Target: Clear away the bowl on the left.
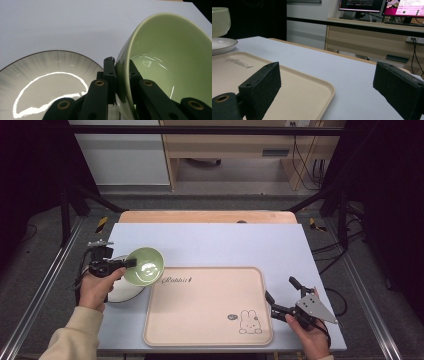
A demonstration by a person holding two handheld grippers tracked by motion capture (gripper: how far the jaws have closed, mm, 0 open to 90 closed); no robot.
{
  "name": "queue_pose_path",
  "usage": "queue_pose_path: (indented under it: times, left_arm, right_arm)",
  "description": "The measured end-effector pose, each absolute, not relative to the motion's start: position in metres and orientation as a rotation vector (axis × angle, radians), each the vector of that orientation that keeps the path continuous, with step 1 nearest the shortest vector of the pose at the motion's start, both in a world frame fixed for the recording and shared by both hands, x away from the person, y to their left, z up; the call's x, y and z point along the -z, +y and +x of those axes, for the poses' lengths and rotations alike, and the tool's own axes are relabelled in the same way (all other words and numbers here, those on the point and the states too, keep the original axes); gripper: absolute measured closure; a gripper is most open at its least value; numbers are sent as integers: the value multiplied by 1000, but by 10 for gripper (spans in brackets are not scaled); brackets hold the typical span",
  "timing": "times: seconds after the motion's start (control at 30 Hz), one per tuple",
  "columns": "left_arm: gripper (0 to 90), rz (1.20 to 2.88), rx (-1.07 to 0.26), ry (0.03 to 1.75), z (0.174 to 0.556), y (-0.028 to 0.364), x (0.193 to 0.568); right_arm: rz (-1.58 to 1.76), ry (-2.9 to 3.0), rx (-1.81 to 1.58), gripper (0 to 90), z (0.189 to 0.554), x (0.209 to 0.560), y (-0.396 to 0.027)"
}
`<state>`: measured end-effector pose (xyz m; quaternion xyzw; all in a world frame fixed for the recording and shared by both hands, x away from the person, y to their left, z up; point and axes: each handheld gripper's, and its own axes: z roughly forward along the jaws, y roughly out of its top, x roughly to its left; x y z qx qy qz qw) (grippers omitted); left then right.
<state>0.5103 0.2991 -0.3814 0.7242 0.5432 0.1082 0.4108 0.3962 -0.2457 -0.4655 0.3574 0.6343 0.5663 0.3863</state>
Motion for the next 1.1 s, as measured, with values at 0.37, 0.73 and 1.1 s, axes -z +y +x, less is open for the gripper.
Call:
queue_pose_path:
  times: [0.37, 0.73, 1.1]
  left_arm:
    - [831, 1881, -256, 1301, 511, 264, 377]
    - [831, 1956, -260, 1200, 507, 224, 361]
    - [831, 2005, -216, 1124, 506, 186, 368]
  right_arm:
    - [946, 1560, -1427, 78, 395, 463, -256]
    - [956, 1516, -1429, 82, 394, 459, -265]
    - [951, 1527, -1428, 79, 394, 459, -262]
